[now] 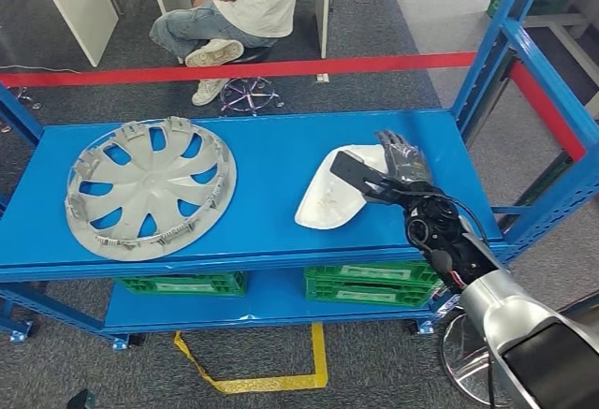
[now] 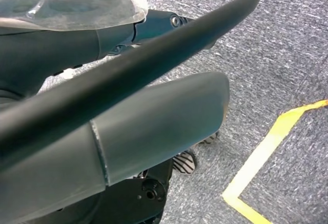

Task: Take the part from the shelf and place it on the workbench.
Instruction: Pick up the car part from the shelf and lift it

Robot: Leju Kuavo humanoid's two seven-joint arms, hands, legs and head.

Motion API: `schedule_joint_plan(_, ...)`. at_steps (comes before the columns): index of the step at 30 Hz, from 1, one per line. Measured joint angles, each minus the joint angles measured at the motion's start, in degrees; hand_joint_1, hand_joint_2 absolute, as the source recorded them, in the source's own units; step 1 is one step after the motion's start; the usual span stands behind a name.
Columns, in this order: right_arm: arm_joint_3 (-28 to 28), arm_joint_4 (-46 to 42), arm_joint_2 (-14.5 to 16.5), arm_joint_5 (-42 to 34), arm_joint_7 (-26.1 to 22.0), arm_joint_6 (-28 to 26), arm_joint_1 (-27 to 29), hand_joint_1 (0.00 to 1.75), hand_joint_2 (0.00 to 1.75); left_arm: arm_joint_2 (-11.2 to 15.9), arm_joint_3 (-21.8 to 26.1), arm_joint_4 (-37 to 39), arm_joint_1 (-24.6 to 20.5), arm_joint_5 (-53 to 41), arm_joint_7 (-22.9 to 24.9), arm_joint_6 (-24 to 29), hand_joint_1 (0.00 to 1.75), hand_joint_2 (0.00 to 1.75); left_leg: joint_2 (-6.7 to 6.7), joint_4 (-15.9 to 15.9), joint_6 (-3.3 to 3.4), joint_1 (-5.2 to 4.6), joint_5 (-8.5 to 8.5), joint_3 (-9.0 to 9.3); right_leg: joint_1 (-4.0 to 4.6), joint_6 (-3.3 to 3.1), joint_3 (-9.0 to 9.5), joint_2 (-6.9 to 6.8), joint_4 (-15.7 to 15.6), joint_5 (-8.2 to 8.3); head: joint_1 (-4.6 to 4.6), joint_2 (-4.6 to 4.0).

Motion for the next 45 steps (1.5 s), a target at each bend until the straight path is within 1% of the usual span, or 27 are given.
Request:
schedule_joint_plan(7, -0.44, -3.14, -0.90, -0.23, 0.50, 1.19, 0.81, 0.00, 1.75, 0.00, 0.00, 0.02, 0.00, -0.12, 0.00, -0.02, 0.00, 0.00, 0.00, 0.00, 0.00, 0.00, 0.00, 0.00, 0.00, 0.00, 0.00, 0.00, 0.00, 0.00, -0.01, 0.00)
schedule_joint_plan(16, -0.44, -3.83, -1.55, -0.71, 0.70, 2.60, 1.86, 0.00, 1.75, -0.02, -0.04, 0.02, 0.00, -0.37, 0.00, -0.02, 0.00, 0.00, 0.00, 0.00, 0.00, 0.00, 0.00, 0.01, 0.00, 0.00, 0.00, 0.01, 0.00, 0.00, -0.04, 0.00)
schedule_joint_plan(22, -0.35, -3.57, -1.56, -2.33, -1.06, 4.86, 1.85, 0.00, 1.75, -0.02, -0.07, 0.02, -0.01, -0.30, 0.01, 0.01, 0.00, 0.00, -0.01, -0.01, 0.00, 0.00, 0.00, 0.00, 0.00, 0.00, 0.02, 0.00, 0.00, 0.00, -0.04, 0.00)
schedule_joint_plan(29, 0.42, -2.52, -0.65, -2.95, -3.15, 5.92, 1.42, 0.00, 1.75, -0.02, -0.07, 0.02, -0.03, 0.62, 0.07, 0.17, 0.00, 0.00, -0.02, -0.01, 0.00, 0.00, 0.00, 0.00, 0.00, 0.00, 0.03, -0.01, 0.00, 0.00, -0.04, 0.00)
schedule_joint_plan(40, 1.40, -1.69, 0.25, -2.93, -3.40, 6.44, 0.40, 0.00, 1.75, -0.02, -0.07, 0.02, -0.02, 1.10, 0.07, 0.31, 0.00, 0.00, -0.03, -0.01, 0.00, 0.00, 0.00, 0.00, 0.00, 0.00, 0.04, -0.03, 0.00, 0.00, -0.03, 0.00)
schedule_joint_plan(45, 1.68, -1.78, 0.56, -4.90, -4.40, 7.60, 0.08, 0.00, 1.75, -0.03, -0.07, 0.02, -0.02, 1.30, 0.07, 0.28, 0.00, 0.00, -0.03, -0.01, 0.00, 0.00, 0.00, 0.00, 0.00, 0.00, 0.04, -0.03, 0.00, 0.00, -0.04, 0.00)
